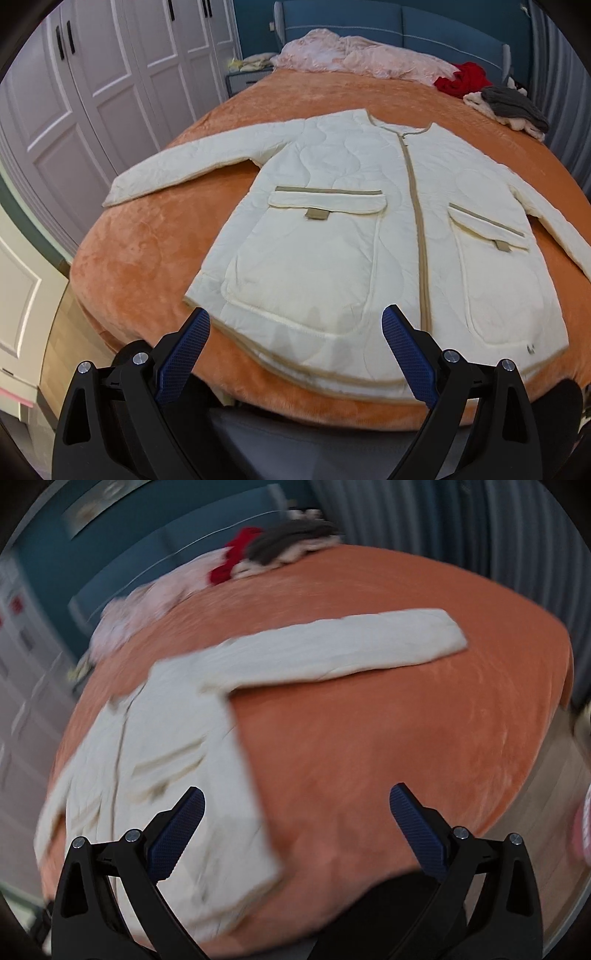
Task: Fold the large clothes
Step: 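Grasp the cuff of a cream jacket sleeve with the right tool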
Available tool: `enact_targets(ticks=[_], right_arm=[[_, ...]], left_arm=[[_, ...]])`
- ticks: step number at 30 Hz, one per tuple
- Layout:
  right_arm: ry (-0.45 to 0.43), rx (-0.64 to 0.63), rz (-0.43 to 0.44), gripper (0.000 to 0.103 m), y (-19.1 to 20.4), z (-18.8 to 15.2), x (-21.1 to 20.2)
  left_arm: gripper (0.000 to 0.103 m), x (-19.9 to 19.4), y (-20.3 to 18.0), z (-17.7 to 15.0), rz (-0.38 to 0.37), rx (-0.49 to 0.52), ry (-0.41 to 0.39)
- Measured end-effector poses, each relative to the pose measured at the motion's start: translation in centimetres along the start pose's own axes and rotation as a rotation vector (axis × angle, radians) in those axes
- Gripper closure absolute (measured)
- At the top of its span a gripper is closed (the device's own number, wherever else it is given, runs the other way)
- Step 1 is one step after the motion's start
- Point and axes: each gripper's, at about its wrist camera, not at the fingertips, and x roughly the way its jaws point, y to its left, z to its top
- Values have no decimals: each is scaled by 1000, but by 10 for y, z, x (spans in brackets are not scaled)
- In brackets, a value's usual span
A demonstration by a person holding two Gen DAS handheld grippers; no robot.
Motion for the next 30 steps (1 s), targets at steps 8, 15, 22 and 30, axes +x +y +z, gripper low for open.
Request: enact_targets(ticks=[8, 15, 22, 30], right_arm=[[-63, 275, -10, 5, -100, 75, 68], [-118, 434, -77, 5, -166, 118, 107], [-112, 502, -92, 36, -189, 130, 138], [-199, 346, 113, 91, -97, 185, 117]], left_arm=[[11, 38, 5, 26, 15, -40, 24], [11, 62, 0, 41, 60, -52, 29], [11, 82, -1, 47, 78, -59, 64], [11, 93, 17, 53, 92, -97, 71]])
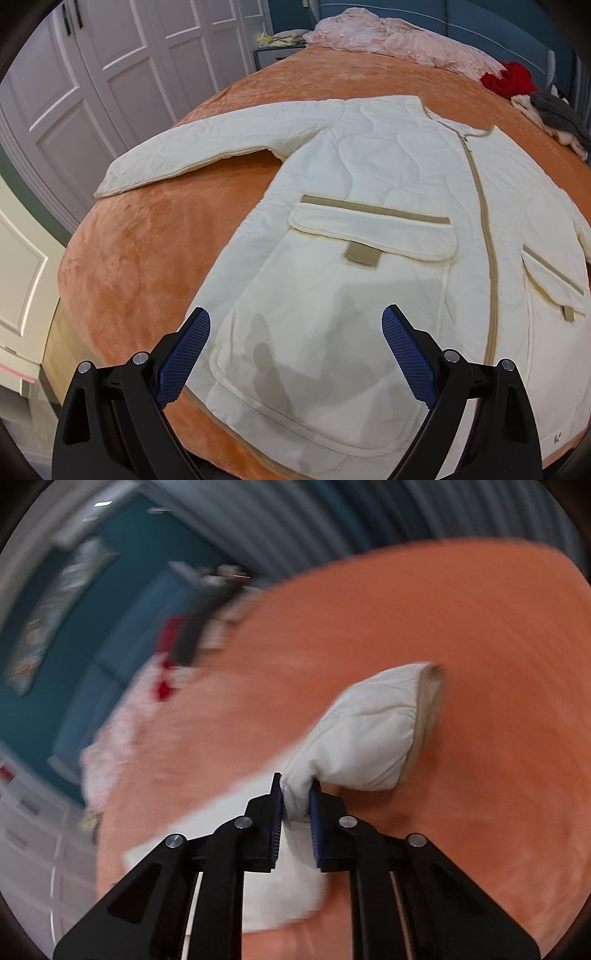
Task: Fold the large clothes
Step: 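Grasp the cuff of a cream jacket sleeve with the right tool, then fold the held sleeve across the jacket body and open the right tool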
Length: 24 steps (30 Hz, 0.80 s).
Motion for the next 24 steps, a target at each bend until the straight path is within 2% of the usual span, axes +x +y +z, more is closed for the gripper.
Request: enact_targets(ticks=[3, 4, 5, 7, 8, 10, 12, 17, 21, 24], right_arm=[[-9, -168, 164, 92, 89, -6, -18], [-4, -260, 228, 92, 131, -17, -26], [1, -321, 268, 92, 158, -26, -31], [29, -447, 363, 92, 217, -55, -39], [65, -522, 430, 92, 255, -81, -42], [113, -604, 499, 92, 296, -117, -42], [181, -707, 564, 92, 341, -171, -39], [366, -852, 636, 92, 396, -292, -24], [465, -990, 606, 92, 406, -377, -17], [536, -1060, 584, 90, 396, -427, -17]], left_arm=[[11, 3, 8, 2, -3, -21, -2], [11, 4, 11, 3, -3, -30, -2], [11, 5, 15, 4, -6, -39, -3], [11, 5, 22, 4, -12, -58, -4], [11, 5, 26, 5, -15, -69, -6], [11, 6, 35, 6, -24, -90, -7], [11, 6, 43, 8, -28, -106, -11], [11, 8, 68, 14, -43, -149, -22], [11, 12, 84, 22, -64, -176, -32], [11, 15, 91, 29, -86, -198, -42]])
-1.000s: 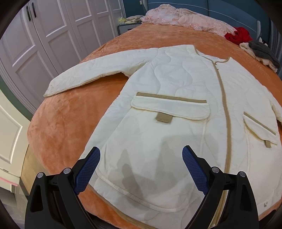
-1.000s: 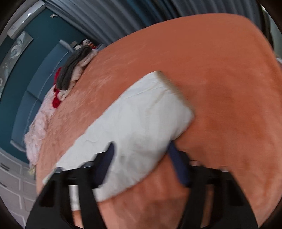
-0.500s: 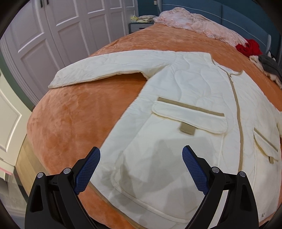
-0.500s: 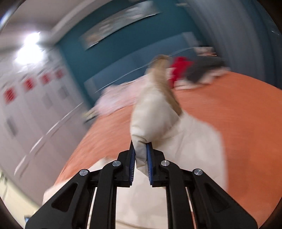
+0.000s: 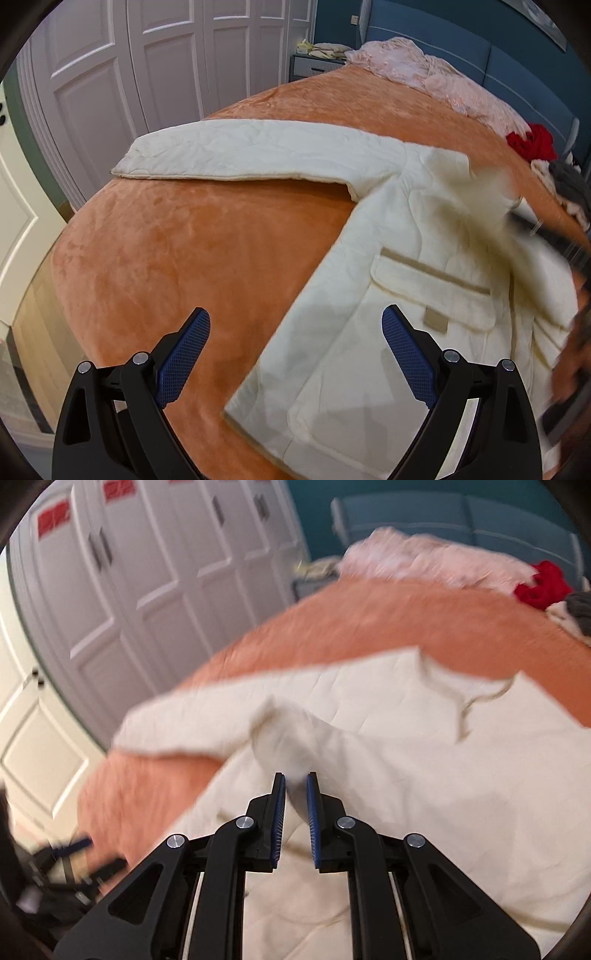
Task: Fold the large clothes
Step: 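Fold the held sleeve across the jacket body and open the right tool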
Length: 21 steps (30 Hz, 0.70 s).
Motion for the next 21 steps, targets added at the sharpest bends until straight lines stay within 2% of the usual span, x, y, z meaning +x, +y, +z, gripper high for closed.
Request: enact_targets(ticks=[1, 2, 3, 5, 6, 9, 12, 15, 17, 19, 21], right_arm=[[22, -16, -3, 88, 5, -8, 6], [37, -24, -2, 82, 5, -19, 7], [48, -28, 0, 68, 5, -27, 9], [21, -4, 12, 53, 5, -39, 1], [-4, 18, 16, 50, 2, -44, -9], [-52, 127, -15, 48, -26, -60, -43], [-90, 295, -79, 44, -82, -77, -80], [-115, 483, -162, 41, -141, -105, -113], [-129, 570, -208, 41, -173, -123, -130], [-150, 640, -233, 41, -199, -136, -143], [-176, 694, -243, 41, -219, -141, -150]], left_arm=[[11, 2, 0, 4, -21, -12, 1], [11, 3, 0, 8, -53, -28, 3], [11, 5, -1, 11, -82, -42, 7], [11, 11, -6, 19, -174, -85, 20], [11, 14, -10, 23, -212, -103, 32], [11, 29, -30, 35, -346, -159, 82], [11, 48, -58, 39, -428, -197, 139], [11, 72, -82, 42, -423, -210, 182], [12, 85, -90, 45, -402, -220, 195], [14, 98, -93, 47, -423, -266, 226], [32, 100, -96, 50, -432, -295, 224]])
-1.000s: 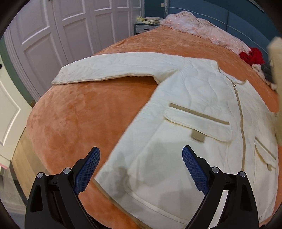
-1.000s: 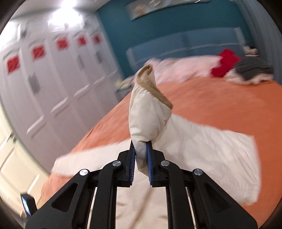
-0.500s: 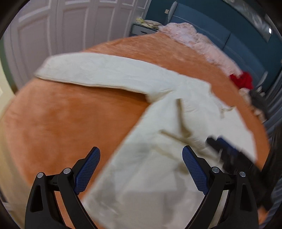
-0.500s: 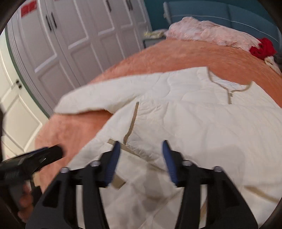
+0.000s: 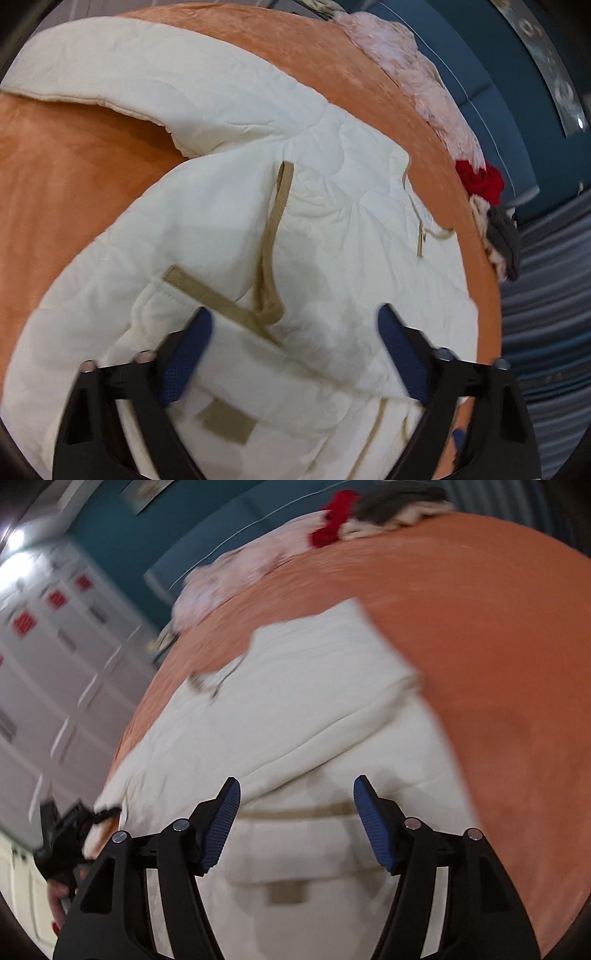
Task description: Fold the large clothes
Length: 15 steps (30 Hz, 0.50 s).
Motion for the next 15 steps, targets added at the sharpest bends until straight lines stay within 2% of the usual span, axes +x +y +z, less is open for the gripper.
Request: enact_targets(ticks=[1, 2, 4, 7, 10, 11, 13, 15], right_arm=[[-10, 29, 0, 41, -9, 5, 1], [-24, 72, 7, 41, -20, 13, 4], [-40, 123, 14, 41, -33, 24, 12], [-25, 166, 23, 47, -41, 39, 30], [19, 161, 24, 75, -34, 45, 43], [5, 141, 30, 92, -28, 48, 41], [-56, 55, 35, 95, -6, 50, 29], [-91, -43, -2, 96, 12, 49, 23]], left_arm=[[45, 1, -4, 2, -7, 9, 8], [65, 2, -8, 3, -9, 25, 13], [96, -1, -18, 6, 27, 95, -10], [97, -16, -26, 16, 29, 168, -63], [98, -33, -31, 27, 48, 214, -128], [98, -39, -31, 30, 68, 232, -157], [98, -46, -28, 30, 108, 265, -196], [98, -41, -22, 25, 161, 295, -205]])
